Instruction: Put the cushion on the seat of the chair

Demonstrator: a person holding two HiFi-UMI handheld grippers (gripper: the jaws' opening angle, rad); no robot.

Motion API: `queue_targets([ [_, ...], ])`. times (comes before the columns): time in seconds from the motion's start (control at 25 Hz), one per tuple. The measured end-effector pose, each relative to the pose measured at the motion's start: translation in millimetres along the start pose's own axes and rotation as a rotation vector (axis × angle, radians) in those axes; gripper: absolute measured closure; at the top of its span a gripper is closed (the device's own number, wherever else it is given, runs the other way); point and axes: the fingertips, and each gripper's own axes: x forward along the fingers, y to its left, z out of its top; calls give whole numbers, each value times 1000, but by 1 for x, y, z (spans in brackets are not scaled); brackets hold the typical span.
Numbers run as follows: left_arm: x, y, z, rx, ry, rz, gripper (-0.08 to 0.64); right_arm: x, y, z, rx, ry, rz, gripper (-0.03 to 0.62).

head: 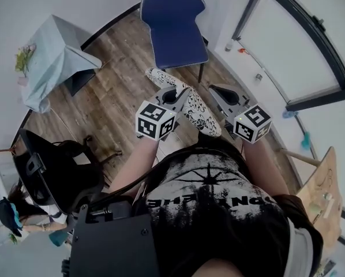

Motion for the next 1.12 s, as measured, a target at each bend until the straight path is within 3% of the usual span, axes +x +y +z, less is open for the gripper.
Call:
queue_targets([
  [0.32,47,40,29,-14,11,58,537,36,-57,10,12,29,74,574],
  [0.64,104,67,63,21,36,104,537,54,-131,38,15,18,107,574],
  [1.12,177,110,89,-35,50,193,537,83,-217,45,40,51,193,574],
])
